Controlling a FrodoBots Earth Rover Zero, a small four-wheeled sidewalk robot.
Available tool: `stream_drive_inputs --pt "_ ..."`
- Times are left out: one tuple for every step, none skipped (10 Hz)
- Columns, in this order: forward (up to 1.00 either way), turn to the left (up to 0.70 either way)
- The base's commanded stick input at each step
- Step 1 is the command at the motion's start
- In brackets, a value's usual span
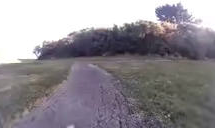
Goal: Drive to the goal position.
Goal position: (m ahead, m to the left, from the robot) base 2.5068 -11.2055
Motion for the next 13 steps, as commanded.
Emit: stream_drive_inputs --pt "0.70 0.14" --pt "0.70 0.14" --pt "0.70 0.14" --pt "0.70 0.14" --pt "0.70 0.14" --pt "0.70 0.14" --pt "0.70 0.14" --pt "0.70 0.14" --pt "0.70 0.14" --pt "0.70 0.14" --pt "0.70 0.14" --pt "0.70 0.14" --pt "0.70 0.14"
